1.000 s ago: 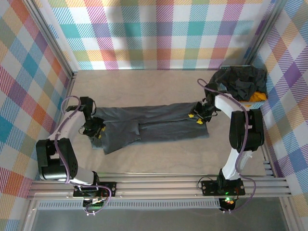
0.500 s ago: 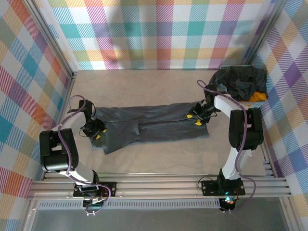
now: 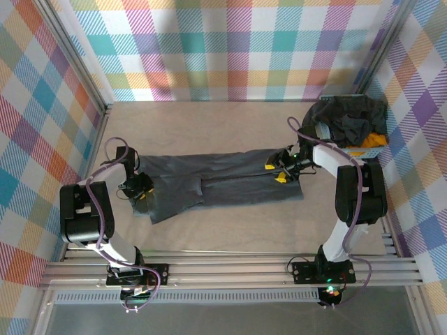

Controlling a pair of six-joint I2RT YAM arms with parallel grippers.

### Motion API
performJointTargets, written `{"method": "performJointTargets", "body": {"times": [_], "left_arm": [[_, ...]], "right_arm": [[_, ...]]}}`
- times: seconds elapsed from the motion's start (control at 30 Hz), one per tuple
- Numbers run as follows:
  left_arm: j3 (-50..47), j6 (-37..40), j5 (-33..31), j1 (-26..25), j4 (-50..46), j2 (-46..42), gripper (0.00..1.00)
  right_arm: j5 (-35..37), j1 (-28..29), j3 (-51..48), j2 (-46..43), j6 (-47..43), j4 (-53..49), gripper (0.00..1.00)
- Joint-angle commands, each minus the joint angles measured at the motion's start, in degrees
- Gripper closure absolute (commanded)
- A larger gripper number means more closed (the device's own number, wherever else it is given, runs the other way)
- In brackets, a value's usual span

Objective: Fold and stack the t-shirts

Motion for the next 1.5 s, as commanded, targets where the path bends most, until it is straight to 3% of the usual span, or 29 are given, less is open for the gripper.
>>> {"method": "performJointTargets", "body": {"times": [0.0,0.3,0.7,0.93,1.2,1.3,1.47], "left_arm": [[-0.9,0.5,0.3,0.6,1.2,-0.8,0.78],[-1.0,-0.3,0.3,0.6,-3.8,-5.6,1.00],[10.8,-11.3,-2.1,0.6,-11.5,-2.8,1.00],[21.7,-10.2,-4.0,0.6,-17.4,5.9,1.00],[26.3,-8.9,-6.6,0.6,-16.2,13.0,1.00],[26.7,-8.9,-10.8,0.6,-16.2,13.3,1.00],[20.1,-13.7,-19.9,-4.5,-13.9,-0.8,0.78]], "right_arm": [[-2.0,0.2,-0.8,-1.4,1.0,0.6,0.43],[1.3,0.3,-0.3,0.5,0.2,-2.9,0.45],[2.7,0.5,0.9,1.6,-1.1,-4.9,0.45],[3.0,0.5,1.1,1.1,-1.6,-5.5,0.45],[3.7,0.6,0.4,-0.4,-2.1,-6.0,0.46],[4.3,0.6,0.3,-1.3,-2.4,-5.6,0.46],[8.3,0.6,3.5,-1.9,-5.1,-7.2,0.46]]}}
